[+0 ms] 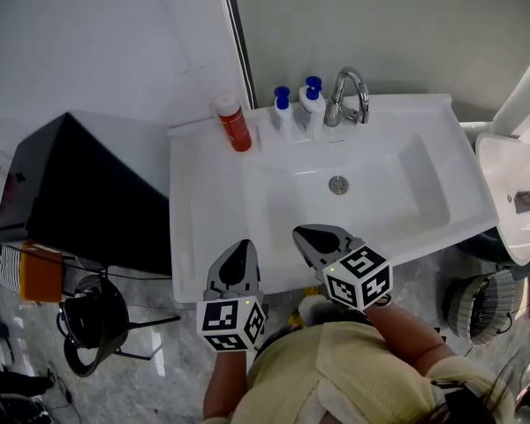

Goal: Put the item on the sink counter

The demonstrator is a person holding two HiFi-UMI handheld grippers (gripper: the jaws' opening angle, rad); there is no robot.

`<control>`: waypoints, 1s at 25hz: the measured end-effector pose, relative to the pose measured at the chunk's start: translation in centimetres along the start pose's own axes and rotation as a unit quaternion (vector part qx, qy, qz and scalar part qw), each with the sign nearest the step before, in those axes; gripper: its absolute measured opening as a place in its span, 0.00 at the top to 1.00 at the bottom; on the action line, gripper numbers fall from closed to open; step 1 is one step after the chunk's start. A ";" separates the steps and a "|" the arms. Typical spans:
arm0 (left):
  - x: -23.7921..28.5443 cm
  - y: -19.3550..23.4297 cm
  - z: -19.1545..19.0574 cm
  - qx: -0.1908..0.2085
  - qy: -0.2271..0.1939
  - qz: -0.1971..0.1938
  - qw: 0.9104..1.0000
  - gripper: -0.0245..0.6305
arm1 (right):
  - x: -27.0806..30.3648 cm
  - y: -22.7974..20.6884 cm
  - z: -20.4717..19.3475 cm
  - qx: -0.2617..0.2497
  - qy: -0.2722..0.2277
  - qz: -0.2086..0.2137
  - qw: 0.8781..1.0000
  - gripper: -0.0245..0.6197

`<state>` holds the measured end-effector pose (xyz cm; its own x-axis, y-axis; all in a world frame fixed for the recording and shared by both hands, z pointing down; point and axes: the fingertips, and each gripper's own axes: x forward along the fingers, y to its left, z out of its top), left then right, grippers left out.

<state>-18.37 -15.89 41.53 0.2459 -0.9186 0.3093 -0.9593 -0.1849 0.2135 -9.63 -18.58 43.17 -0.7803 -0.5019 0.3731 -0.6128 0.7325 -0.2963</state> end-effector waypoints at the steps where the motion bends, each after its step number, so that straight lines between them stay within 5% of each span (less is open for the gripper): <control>1: -0.1 -0.1 -0.2 0.000 0.002 -0.001 1.000 0.90 | -0.1 0.1 0.0 0.001 0.000 0.000 1.000 0.93; 25: -1.4 -0.1 -1.3 0.004 0.011 0.000 1.000 0.90 | -1.0 0.2 -0.7 -0.002 0.010 0.000 1.000 0.93</control>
<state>-18.39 -14.11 42.32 0.2487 -0.9106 0.3301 -0.9605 -0.1880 0.2051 -8.83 -17.60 43.35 -0.7777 -0.4923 0.3910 -0.6122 0.7344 -0.2929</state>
